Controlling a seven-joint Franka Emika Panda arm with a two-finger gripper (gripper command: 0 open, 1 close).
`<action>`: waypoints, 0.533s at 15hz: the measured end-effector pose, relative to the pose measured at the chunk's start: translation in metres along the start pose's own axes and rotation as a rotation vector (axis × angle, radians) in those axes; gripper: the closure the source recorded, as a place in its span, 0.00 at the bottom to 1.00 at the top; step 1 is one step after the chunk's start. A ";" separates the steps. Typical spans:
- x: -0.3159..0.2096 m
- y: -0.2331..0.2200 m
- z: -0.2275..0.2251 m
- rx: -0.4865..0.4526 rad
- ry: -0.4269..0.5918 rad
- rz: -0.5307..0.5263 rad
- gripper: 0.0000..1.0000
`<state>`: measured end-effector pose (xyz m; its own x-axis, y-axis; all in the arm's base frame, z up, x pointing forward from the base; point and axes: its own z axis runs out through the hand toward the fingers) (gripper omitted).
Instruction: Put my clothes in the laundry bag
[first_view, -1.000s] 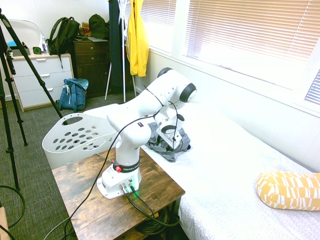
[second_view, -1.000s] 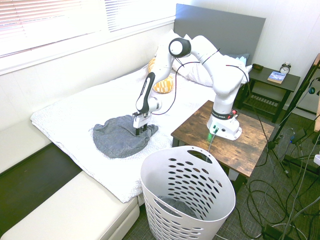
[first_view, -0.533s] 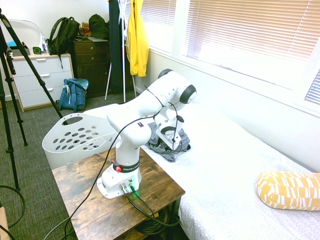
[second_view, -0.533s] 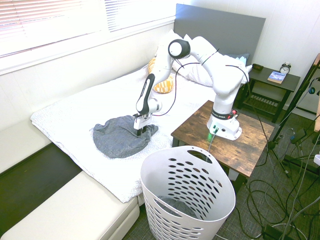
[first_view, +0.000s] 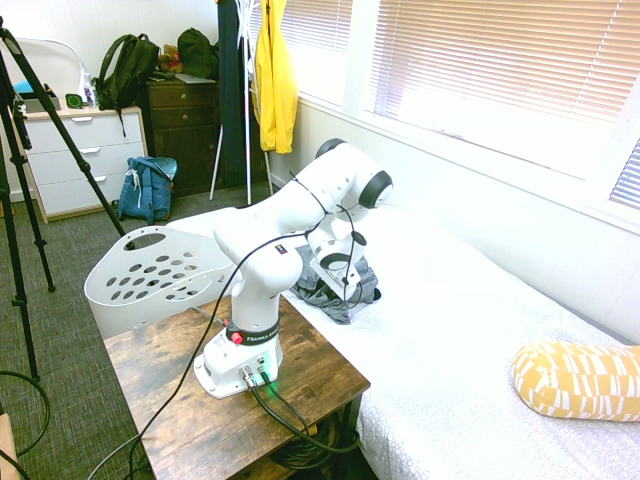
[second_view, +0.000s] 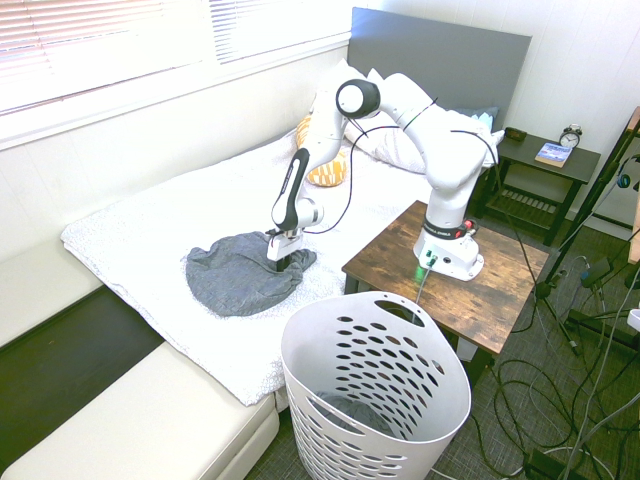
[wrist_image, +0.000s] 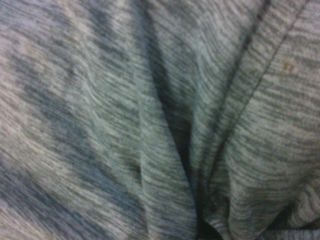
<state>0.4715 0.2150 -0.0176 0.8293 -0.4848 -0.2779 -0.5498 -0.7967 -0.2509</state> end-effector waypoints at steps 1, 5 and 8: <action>0.000 0.000 0.000 0.001 0.000 0.003 1.00; 0.000 -0.005 -0.008 0.005 -0.002 0.006 1.00; -0.006 -0.031 -0.039 0.001 0.018 -0.001 1.00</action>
<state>0.4872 0.2288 0.0278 0.8313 -0.4905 -0.2613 -0.5493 -0.7968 -0.2518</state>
